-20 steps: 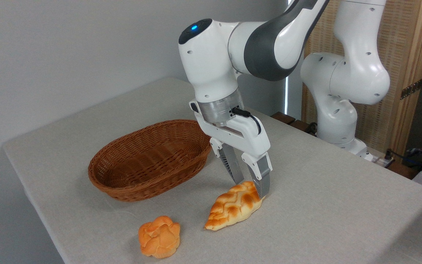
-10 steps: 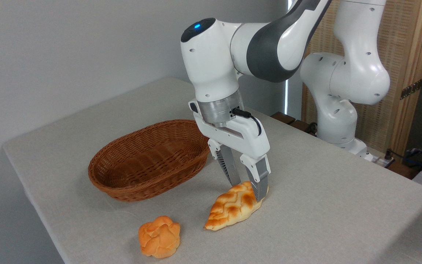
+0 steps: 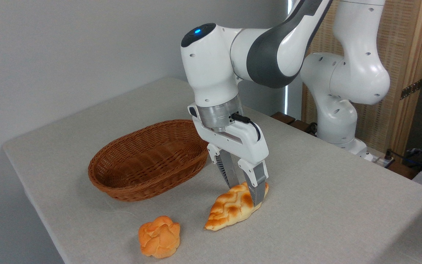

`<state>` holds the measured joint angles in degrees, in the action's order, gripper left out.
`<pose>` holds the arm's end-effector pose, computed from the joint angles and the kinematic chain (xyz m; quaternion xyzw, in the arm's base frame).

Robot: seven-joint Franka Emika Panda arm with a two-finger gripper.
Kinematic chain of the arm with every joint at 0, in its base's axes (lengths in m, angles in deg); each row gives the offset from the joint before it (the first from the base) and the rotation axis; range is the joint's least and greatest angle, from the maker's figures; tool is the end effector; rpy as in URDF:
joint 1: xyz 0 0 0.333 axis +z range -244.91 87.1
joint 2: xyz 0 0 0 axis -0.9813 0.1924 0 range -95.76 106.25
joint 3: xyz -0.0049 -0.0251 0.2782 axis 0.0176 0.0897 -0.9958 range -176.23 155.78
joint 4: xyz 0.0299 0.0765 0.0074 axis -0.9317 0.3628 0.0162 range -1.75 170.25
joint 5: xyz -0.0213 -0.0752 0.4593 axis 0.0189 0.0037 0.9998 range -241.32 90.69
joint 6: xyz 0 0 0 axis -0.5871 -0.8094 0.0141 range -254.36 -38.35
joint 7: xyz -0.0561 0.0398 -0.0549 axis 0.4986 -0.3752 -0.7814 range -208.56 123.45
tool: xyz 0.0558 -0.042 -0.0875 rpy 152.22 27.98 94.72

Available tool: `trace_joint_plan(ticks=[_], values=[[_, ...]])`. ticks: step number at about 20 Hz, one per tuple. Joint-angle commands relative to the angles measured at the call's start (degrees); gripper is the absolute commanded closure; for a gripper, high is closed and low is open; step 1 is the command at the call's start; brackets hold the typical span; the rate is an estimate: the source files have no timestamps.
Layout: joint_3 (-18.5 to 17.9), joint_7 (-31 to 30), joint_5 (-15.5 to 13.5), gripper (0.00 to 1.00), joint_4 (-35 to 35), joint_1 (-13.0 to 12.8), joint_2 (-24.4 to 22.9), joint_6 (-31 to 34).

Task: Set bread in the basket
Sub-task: 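Lower the open gripper down around the braided golden loaf, then close the gripper on the braided loaf, then lift the braided loaf and carry it over the wicker basket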

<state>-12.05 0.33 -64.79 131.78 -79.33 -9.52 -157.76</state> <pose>0.5181 0.0224 0.3277 -0.9141 0.3968 0.0632 0.0551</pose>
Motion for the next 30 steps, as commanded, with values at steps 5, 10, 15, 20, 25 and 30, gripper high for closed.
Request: trace_joint_plan(ticks=[5, 10, 15, 20, 25, 30], values=[[-0.99, 0.89, 0.20, 0.67, 0.54, -0.54, 0.79, -1.66], [-0.99, 0.89, 0.20, 0.70, 0.54, -0.71, 1.14, -1.57], [-0.99, 0.89, -0.15, 0.74, 0.37, -0.71, 0.96, -1.48], [-0.99, 0.71, -4.54, 0.77, -1.82, -0.80, 0.44, -0.79], [-0.99, 0.80, -11.04, 0.77, -7.97, -1.24, 0.35, 3.95], [-0.99, 0.10, -20.43, 0.75, -13.95, -1.77, -0.18, 8.18]])
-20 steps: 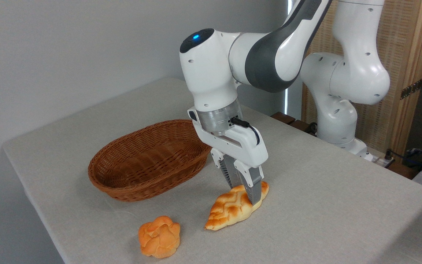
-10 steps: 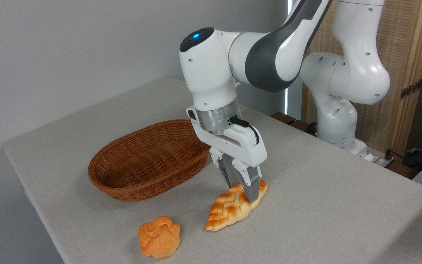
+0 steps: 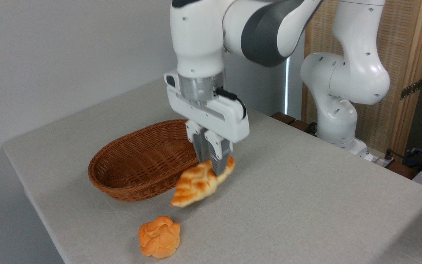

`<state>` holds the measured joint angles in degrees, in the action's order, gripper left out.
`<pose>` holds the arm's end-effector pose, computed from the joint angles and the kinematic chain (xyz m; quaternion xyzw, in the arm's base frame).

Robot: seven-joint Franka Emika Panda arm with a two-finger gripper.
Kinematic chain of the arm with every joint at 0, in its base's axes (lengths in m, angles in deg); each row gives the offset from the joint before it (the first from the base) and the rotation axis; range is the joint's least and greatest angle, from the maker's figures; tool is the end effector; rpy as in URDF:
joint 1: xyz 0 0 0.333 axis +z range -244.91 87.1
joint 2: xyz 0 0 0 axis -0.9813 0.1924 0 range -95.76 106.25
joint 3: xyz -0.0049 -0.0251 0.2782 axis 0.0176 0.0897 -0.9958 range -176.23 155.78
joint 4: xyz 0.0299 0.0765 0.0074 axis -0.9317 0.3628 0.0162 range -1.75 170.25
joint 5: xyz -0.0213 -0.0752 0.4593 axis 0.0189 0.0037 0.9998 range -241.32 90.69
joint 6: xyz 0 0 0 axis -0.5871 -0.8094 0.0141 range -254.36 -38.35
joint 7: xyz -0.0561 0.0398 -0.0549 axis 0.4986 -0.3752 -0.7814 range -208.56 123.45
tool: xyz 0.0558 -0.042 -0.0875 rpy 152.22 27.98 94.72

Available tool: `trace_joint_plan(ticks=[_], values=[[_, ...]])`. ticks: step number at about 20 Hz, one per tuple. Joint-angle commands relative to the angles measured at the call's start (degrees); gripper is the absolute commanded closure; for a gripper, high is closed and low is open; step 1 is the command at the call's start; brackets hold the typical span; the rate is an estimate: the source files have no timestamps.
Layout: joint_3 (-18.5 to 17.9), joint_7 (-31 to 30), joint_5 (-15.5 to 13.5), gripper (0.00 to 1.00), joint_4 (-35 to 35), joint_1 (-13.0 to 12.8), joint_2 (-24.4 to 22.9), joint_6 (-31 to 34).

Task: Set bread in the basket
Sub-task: 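Lift the braided loaf and carry it over the wicker basket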

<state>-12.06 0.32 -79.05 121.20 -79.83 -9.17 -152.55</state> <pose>0.5548 0.0044 0.4137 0.9374 -0.3465 0.0178 0.0296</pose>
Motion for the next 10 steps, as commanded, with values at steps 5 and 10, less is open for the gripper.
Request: trace_joint_plan(ticks=[5, 10], values=[[-0.71, 0.10, -16.11, 0.72, -3.64, -3.64, -1.85, 2.10], [-0.71, -1.92, -18.06, 0.53, -3.29, -9.18, -1.06, -3.16]])
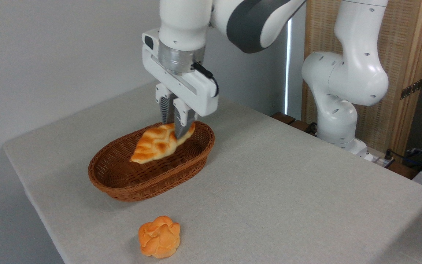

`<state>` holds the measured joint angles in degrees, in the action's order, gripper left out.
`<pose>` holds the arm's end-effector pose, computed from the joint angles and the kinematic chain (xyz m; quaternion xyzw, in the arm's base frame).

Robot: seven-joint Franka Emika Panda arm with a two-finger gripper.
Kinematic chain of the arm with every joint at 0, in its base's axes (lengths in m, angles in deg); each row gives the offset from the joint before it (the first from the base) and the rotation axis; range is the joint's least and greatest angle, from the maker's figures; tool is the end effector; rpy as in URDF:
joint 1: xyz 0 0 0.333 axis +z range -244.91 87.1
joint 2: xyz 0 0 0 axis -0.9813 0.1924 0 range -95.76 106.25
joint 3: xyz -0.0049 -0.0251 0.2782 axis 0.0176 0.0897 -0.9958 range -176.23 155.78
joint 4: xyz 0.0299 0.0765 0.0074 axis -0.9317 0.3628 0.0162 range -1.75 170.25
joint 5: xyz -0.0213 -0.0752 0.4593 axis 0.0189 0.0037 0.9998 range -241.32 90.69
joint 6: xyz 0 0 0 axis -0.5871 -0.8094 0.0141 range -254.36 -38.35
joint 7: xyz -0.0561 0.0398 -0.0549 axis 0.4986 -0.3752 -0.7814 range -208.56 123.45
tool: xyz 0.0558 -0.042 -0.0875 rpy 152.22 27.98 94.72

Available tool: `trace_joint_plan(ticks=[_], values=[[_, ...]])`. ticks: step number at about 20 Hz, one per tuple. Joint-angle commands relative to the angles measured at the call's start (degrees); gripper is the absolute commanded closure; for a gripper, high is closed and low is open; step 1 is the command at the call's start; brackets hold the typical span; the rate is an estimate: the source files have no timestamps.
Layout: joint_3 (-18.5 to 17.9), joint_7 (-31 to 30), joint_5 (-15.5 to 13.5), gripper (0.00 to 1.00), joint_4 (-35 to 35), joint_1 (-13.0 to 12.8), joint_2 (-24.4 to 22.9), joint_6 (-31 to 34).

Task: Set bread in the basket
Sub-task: 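Lift the braided loaf and carry it over the wicker basket, then lower the loaf into the basket and open the gripper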

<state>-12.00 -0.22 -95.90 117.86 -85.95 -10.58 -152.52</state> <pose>0.5599 -0.0754 0.4638 0.9237 -0.3396 0.0978 0.1482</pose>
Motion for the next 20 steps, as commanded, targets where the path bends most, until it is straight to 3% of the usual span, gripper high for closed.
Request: trace_joint_plan(ticks=[1, 3, 7, 15, 20], values=[[-0.78, -1.46, -1.21, 0.30, 0.22, -4.63, 0.88, -3.90], [-0.78, -1.55, -1.12, 0.20, 0.57, -6.66, 1.76, -4.78], [-0.78, -1.55, -1.12, 0.11, 1.45, -7.02, 1.68, -5.31], [-0.95, -1.55, -0.94, 0.00, 2.33, -7.64, 1.50, -5.31], [-0.95, -1.46, -0.94, 0.00, 2.33, -7.64, 1.50, -5.31]])
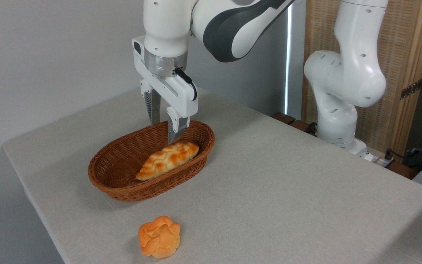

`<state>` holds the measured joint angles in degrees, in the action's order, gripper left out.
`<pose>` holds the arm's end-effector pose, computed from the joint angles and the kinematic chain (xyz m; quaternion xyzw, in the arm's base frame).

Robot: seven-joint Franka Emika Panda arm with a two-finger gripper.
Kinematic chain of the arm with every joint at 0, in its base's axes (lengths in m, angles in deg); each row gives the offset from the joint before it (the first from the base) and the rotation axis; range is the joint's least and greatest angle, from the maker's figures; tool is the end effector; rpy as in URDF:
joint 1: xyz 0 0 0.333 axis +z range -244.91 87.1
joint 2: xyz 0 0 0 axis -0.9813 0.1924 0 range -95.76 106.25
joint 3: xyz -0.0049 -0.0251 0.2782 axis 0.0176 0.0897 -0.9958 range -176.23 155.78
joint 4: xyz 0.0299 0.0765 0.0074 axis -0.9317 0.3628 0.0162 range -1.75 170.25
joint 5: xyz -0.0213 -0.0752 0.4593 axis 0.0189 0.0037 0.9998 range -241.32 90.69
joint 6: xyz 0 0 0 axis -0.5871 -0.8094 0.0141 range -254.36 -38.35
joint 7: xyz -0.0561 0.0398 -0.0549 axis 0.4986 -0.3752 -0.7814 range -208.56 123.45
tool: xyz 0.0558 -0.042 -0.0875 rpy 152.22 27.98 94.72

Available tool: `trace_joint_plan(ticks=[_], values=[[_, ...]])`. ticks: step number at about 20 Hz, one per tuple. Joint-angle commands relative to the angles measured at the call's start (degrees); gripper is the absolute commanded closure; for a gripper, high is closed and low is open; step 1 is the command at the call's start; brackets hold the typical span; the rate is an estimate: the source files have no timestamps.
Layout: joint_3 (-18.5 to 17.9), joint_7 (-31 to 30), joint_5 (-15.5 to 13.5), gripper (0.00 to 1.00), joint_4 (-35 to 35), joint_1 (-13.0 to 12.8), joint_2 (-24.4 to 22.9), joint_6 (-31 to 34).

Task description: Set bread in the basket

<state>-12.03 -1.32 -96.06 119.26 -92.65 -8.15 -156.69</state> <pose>0.5557 -0.1387 0.4327 0.9113 -0.3730 0.0894 0.1498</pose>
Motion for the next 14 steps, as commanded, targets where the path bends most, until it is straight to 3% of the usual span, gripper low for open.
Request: trace_joint_plan(ticks=[1, 8, 12, 14], values=[[-1.01, -0.37, -0.79, 0.00, 0.93, -0.94, -1.02, -1.15], [-3.46, -0.28, -0.17, 0.00, 0.67, -0.94, -3.82, -0.01], [-5.57, -0.37, 2.72, 0.00, -2.31, -1.37, -4.62, 5.26], [-8.37, -0.37, 3.87, 0.00, -5.29, -3.13, -4.36, 8.59]])
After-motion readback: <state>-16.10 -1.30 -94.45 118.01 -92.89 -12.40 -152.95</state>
